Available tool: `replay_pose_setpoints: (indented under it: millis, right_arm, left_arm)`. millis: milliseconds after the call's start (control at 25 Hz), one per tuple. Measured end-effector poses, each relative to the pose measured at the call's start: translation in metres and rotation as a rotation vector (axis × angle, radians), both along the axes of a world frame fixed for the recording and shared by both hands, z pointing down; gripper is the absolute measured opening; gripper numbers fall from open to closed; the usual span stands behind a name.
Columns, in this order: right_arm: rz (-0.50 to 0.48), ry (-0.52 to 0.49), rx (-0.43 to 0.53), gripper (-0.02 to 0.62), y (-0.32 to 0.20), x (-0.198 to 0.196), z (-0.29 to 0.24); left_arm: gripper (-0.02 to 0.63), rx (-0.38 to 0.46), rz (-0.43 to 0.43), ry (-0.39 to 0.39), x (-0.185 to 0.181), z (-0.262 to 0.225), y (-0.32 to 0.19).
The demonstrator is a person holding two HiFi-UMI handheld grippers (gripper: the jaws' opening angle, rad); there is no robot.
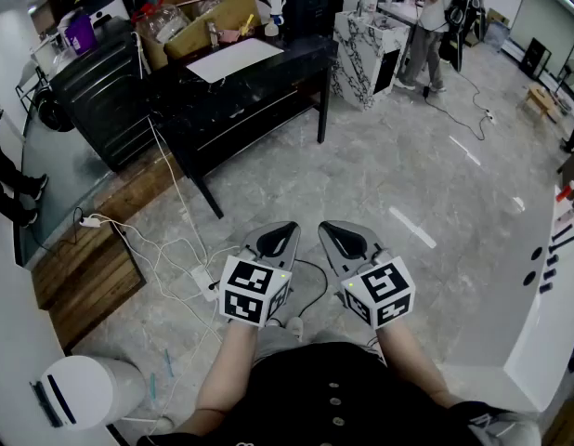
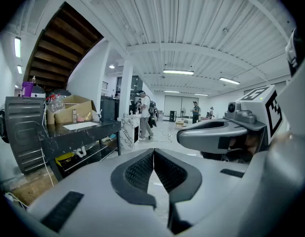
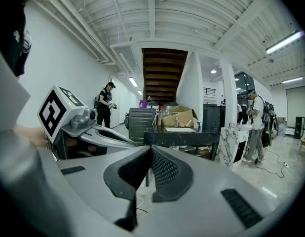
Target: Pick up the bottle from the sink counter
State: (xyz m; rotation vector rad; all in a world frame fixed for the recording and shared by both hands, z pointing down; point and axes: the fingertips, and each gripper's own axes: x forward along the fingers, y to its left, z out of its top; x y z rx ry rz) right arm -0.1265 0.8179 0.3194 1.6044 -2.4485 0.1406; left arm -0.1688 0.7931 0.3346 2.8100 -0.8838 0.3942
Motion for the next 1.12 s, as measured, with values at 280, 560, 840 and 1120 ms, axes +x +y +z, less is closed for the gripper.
replay_pose_setpoints:
  millis: [280, 560, 840, 1120]
  right_arm:
    - [-0.011, -0.027, -0.021, 0.001, -0.011, 0.0, 0.009]
    - [0.018, -0.057, -0.023, 0.0, -0.025, -0.003, 0.012]
    - [0.016, -0.116, 0.042, 0.005, -0.046, -0.006, -0.002]
    - [0.065, -0.121, -0.02, 0.013, -0.056, 0.004, 0.021]
  left_arm:
    - [0.02, -0.009, -0.019, -0.004, -0.003, 0.008, -0.016]
    - [0.02, 0.002, -0.047, 0.037, -0.01, 0.005, -0.028]
    - [0.021, 0.033, -0.038, 0.094, -0.012, -0.004, -0.054]
    - [0.021, -0.025, 0.001, 0.091, -0.008, 0.011, -0.067]
